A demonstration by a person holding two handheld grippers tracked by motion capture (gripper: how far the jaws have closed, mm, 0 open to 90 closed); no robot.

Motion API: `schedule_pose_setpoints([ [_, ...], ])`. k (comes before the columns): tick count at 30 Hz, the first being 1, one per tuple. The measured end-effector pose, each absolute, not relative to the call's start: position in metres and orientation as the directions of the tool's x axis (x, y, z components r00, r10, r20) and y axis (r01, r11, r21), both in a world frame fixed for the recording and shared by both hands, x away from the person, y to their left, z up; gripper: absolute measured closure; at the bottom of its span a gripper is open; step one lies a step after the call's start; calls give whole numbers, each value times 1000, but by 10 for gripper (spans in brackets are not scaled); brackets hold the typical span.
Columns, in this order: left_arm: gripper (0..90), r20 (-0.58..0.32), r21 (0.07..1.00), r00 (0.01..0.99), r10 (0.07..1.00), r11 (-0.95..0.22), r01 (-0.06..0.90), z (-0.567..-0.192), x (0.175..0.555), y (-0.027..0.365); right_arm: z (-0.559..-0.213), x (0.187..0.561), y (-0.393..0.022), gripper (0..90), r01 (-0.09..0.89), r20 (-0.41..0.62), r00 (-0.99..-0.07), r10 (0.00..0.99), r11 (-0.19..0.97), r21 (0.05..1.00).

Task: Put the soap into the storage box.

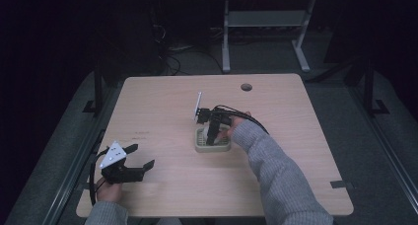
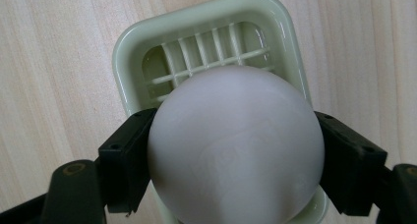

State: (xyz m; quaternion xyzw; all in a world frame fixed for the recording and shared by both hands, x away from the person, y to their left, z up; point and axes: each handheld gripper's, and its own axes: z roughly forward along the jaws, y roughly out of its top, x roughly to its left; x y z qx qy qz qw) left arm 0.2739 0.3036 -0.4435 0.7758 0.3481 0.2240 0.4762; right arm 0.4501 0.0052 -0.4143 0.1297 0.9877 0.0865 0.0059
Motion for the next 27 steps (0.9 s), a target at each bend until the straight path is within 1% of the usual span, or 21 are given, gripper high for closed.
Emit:
schedule_pose_setpoints([
  [27, 128, 16, 895, 653, 757, -301, 328, -443, 274, 304, -414, 449, 6, 228, 258, 4, -965, 261, 952, 165],
])
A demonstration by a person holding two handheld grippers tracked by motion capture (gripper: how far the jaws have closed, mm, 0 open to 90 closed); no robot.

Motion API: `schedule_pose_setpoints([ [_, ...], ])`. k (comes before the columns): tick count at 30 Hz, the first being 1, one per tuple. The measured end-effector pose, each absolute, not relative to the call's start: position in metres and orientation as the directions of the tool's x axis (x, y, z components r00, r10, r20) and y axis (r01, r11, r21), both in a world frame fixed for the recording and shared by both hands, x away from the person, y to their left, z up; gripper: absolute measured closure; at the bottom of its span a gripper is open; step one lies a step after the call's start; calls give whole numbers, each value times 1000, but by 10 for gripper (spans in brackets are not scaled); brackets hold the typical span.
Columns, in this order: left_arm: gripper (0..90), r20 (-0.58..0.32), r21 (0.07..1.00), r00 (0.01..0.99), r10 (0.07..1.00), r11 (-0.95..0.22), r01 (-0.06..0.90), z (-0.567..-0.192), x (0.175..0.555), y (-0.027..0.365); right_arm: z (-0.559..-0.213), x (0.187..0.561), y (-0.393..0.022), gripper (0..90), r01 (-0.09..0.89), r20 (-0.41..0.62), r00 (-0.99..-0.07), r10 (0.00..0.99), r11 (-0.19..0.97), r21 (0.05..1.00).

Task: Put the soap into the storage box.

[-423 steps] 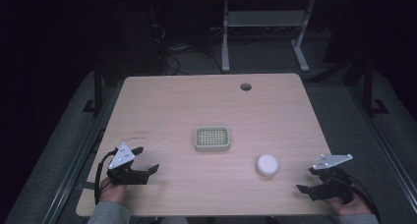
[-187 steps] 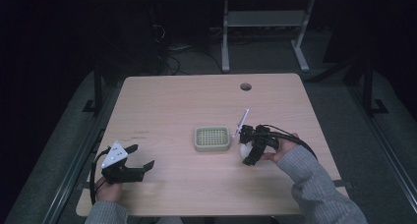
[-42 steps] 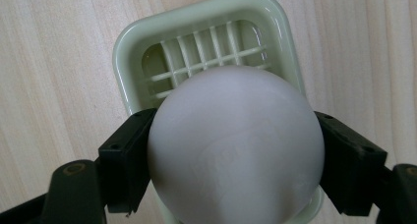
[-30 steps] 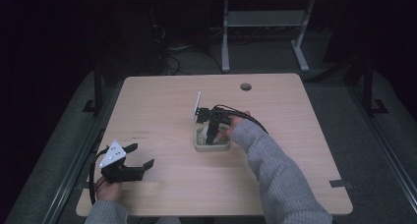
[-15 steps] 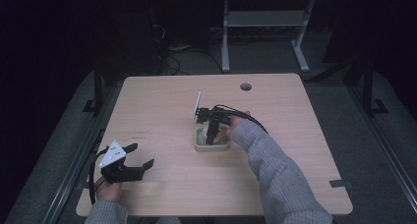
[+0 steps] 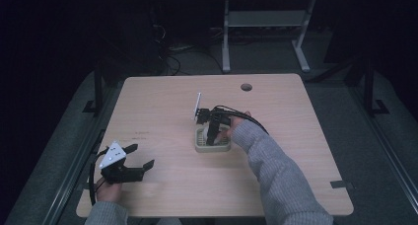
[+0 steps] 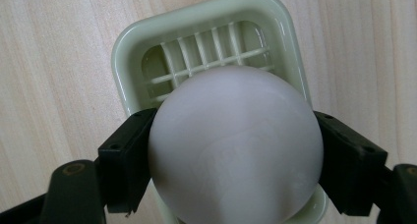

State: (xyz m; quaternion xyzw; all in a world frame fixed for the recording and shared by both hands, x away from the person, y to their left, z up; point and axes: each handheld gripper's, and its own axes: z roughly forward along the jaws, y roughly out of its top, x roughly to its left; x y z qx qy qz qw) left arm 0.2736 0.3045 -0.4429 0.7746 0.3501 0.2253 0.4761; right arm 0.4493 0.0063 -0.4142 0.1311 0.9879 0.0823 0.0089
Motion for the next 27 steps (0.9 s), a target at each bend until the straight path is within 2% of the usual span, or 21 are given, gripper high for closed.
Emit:
schedule_pose_setpoints([
  [17, 128, 14, 896, 655, 756, -300, 328, -443, 273, 304, -413, 448, 5, 186, 268, 23, -963, 268, 948, 169],
  [27, 128, 22, 895, 657, 753, -308, 323, -443, 273, 304, -402, 445, -1, 181, 276, 12, -960, 280, 937, 216],
])
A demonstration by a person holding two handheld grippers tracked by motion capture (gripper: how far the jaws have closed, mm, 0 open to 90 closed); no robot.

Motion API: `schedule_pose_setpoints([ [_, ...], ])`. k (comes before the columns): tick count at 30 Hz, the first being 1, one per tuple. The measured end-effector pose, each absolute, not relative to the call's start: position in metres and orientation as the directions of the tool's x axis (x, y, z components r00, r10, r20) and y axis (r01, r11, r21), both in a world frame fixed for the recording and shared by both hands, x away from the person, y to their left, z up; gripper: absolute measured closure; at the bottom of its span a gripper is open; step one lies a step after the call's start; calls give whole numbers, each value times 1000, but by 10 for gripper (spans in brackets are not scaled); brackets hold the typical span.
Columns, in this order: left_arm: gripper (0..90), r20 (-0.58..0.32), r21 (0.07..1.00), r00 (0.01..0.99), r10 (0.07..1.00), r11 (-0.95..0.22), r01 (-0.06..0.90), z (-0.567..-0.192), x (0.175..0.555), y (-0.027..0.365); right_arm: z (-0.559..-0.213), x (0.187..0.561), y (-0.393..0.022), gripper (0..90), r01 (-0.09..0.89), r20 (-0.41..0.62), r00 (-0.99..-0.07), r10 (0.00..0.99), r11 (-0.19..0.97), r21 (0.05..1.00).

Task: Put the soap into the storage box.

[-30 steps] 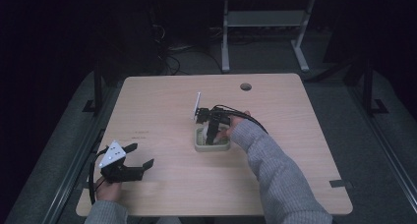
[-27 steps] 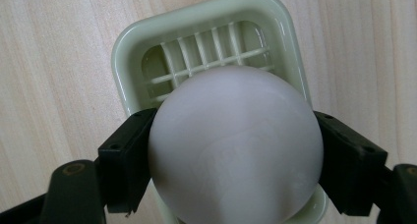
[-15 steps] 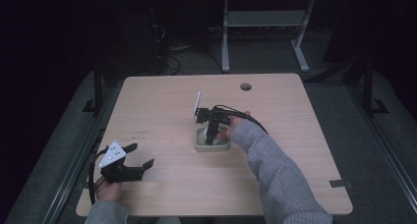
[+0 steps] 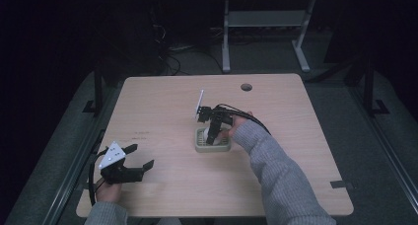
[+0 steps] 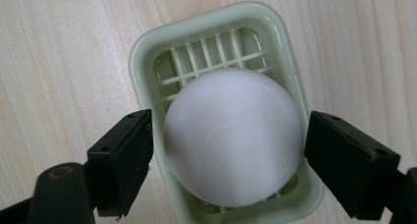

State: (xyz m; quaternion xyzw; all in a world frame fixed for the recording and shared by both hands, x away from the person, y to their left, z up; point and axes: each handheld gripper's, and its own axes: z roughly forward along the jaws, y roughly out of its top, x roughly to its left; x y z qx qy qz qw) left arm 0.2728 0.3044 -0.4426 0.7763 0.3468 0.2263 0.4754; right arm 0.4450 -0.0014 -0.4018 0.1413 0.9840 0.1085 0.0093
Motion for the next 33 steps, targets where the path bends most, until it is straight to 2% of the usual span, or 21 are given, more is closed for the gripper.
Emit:
schedule_pose_setpoints([
  [33, 128, 23, 896, 654, 756, -306, 323, -443, 272, 304, -377, 429, -37, 205, 313, -2, -945, 327, 906, 285],
])
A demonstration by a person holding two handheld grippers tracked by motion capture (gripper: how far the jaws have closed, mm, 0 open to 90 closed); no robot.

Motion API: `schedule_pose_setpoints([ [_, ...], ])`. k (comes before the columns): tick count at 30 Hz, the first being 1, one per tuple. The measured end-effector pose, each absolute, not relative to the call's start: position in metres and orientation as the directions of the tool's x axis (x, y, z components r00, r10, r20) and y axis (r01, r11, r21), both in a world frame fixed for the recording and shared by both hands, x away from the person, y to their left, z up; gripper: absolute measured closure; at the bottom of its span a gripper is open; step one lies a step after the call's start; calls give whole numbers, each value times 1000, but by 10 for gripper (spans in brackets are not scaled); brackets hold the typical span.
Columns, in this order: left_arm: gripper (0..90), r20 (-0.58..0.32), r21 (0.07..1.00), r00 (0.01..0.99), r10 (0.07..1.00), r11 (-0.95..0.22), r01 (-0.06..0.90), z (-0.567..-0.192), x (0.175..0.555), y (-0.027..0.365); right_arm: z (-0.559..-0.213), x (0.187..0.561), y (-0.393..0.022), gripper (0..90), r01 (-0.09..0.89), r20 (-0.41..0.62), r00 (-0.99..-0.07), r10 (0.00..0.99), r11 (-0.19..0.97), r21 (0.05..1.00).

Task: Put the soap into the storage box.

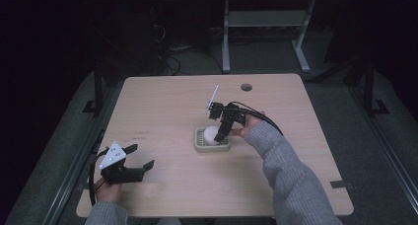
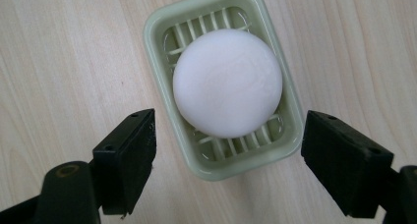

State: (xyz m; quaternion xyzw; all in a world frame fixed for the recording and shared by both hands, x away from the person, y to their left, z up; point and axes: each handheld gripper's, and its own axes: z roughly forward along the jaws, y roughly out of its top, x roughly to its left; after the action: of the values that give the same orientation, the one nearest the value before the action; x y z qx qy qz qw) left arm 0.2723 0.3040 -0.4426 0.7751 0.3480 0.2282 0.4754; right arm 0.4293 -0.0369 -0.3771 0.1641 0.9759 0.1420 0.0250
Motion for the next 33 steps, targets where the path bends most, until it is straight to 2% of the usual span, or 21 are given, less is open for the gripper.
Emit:
schedule_pose_setpoints([
  [33, 128, 31, 889, 656, 754, -321, 326, -442, 272, 304, -375, 408, -92, 213, 386, 15, -915, 402, 867, 316],
])
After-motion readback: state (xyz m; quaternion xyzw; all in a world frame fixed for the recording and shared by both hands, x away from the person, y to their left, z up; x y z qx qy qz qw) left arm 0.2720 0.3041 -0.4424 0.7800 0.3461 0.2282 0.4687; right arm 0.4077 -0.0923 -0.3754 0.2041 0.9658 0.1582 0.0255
